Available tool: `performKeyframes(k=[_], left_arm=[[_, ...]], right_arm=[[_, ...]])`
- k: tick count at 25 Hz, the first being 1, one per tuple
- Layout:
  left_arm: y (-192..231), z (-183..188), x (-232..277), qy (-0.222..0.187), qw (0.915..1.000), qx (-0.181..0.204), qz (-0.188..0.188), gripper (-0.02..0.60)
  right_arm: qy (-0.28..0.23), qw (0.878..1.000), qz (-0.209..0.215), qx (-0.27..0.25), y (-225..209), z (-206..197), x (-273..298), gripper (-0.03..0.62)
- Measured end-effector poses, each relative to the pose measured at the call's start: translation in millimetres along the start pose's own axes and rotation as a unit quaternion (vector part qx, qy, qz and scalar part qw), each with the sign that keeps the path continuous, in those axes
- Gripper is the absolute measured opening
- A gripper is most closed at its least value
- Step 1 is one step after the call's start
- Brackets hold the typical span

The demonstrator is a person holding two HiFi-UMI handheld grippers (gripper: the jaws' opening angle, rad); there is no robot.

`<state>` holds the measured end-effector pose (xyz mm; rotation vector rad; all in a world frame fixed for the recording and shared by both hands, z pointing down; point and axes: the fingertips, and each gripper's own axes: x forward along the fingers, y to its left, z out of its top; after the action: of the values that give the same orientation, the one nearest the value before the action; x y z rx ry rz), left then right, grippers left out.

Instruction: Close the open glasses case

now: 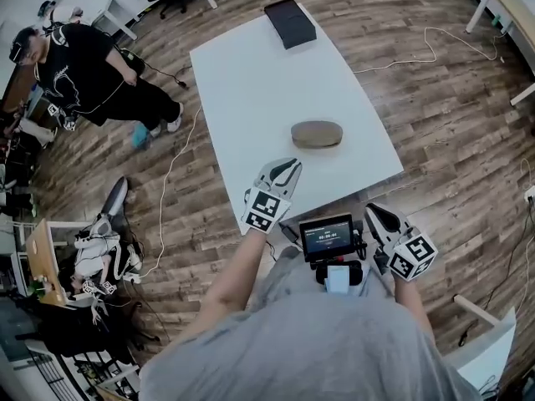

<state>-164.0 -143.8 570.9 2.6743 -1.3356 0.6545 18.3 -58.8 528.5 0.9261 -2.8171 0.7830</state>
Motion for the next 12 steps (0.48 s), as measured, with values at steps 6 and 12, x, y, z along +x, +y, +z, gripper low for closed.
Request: performKeyframes(k=[6, 12], left_arm=[[-1.2, -23.4, 38.3, 0.055, 0.9973, 0.05, 0.0, 0.021], [-2.9, -30.5, 58.9, 0.085, 0.9927, 0.085, 0.005, 0.021]], right_arm=[[0.0, 1.0, -0.014, 0.008, -7.5, -8.1, -4.7, 0.034], [-0.004, 1.0, -0.023, 0.013, -13.0, -8.7, -9.9, 0.034]])
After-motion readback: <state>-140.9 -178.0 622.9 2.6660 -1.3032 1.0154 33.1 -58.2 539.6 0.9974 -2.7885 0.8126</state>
